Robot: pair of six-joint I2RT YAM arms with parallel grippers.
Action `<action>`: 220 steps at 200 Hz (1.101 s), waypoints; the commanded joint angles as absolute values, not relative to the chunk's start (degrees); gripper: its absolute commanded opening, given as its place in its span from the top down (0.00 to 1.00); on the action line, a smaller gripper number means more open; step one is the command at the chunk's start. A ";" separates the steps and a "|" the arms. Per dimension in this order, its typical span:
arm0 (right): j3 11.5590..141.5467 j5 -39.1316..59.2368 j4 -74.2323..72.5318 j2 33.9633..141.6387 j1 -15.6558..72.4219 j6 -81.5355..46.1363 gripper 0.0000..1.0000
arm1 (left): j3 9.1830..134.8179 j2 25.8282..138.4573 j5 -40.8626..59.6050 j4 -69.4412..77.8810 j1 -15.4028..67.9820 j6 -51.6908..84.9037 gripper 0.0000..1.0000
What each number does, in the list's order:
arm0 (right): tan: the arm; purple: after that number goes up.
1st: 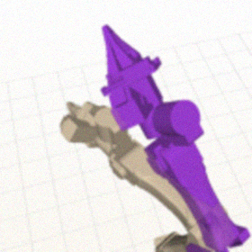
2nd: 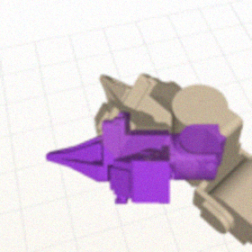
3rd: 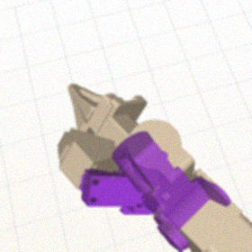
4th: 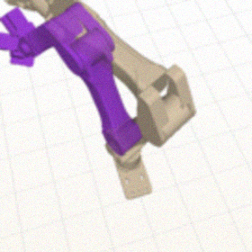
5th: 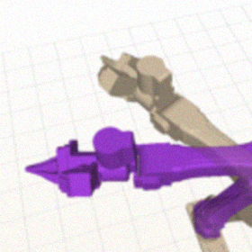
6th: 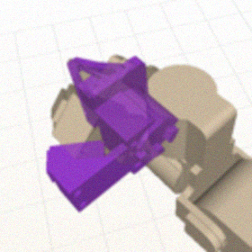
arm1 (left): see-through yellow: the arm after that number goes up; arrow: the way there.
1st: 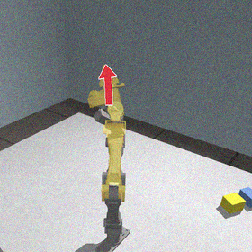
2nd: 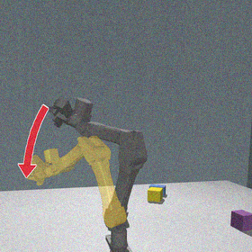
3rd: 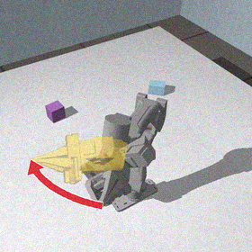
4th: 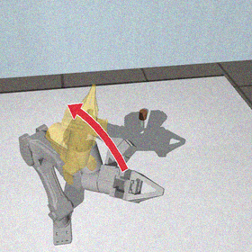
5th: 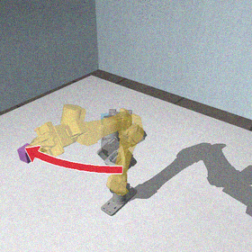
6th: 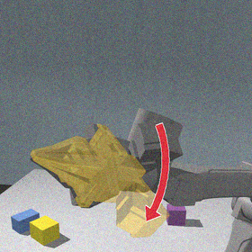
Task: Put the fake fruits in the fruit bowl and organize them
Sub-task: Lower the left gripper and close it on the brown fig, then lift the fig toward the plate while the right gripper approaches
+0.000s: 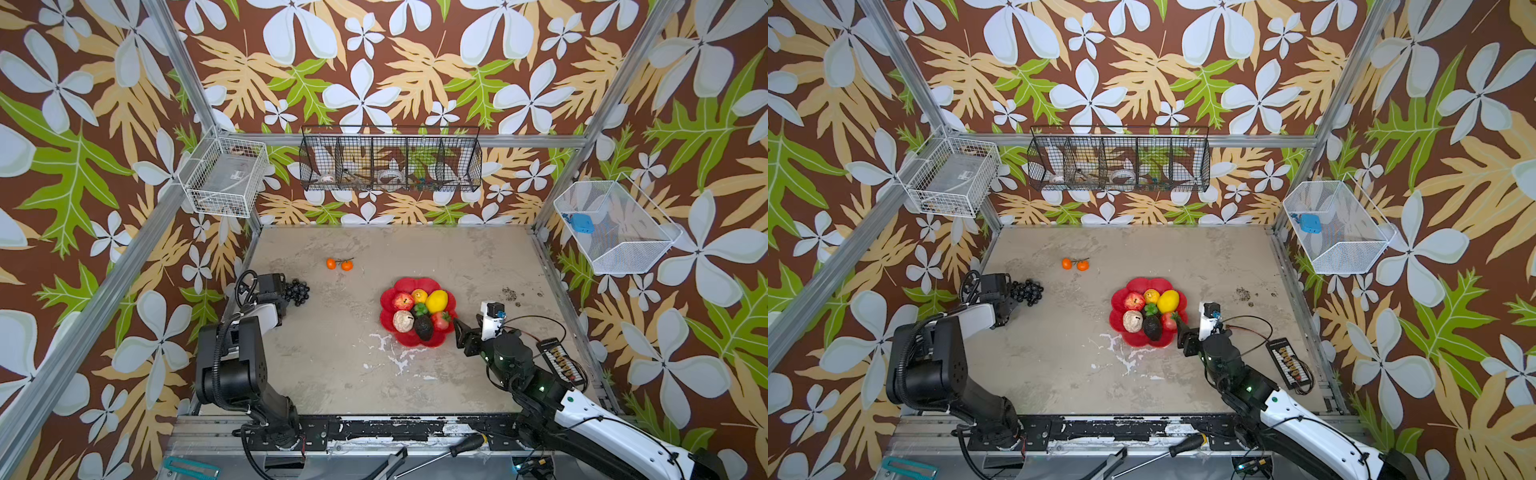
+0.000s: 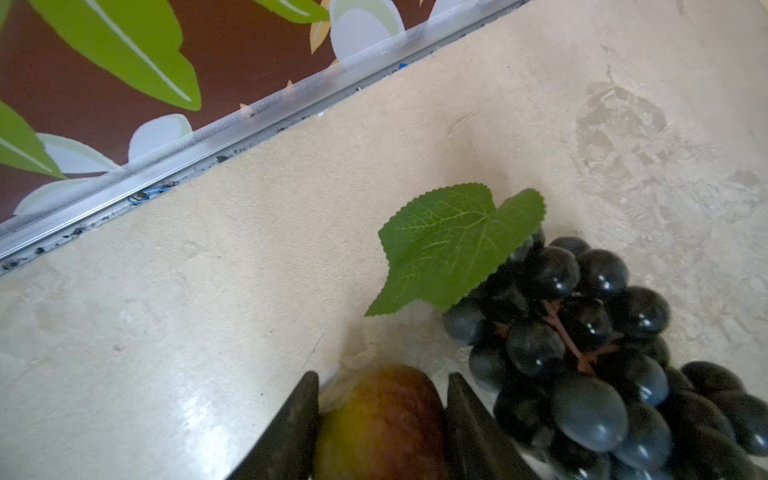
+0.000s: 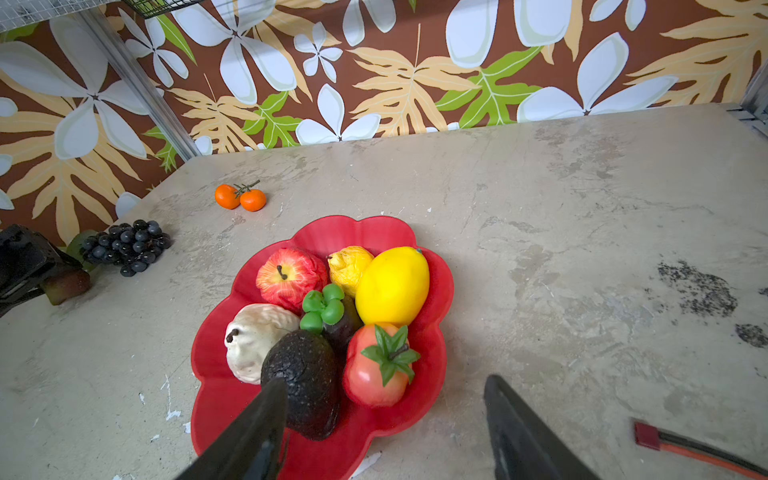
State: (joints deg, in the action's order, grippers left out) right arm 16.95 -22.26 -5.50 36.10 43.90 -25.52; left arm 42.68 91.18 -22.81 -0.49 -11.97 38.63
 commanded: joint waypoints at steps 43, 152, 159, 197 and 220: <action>17.29 -22.41 -5.87 36.47 43.86 -26.18 0.26 | 40.87 88.24 -21.37 0.82 -11.58 38.88 0.56; 17.31 -22.08 -6.03 36.82 43.86 -26.28 0.26 | 39.33 73.66 -20.46 -2.55 4.13 38.76 0.55; 17.31 -21.82 -6.15 36.98 43.86 -26.33 0.26 | 39.37 72.56 -19.85 -2.46 5.88 38.35 0.55; 18.10 -18.99 -6.64 38.85 43.90 -26.92 0.26 | 41.66 70.26 -18.17 -2.63 18.34 34.42 0.56; 21.00 -18.51 -3.94 41.69 43.86 -28.32 0.26 | 43.86 71.65 -17.74 -0.83 27.45 29.53 0.56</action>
State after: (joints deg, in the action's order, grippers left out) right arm 18.48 -19.62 -5.45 39.64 43.90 -26.63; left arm 42.19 70.78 -19.00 -2.33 21.04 35.22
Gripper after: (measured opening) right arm 0.740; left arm 0.447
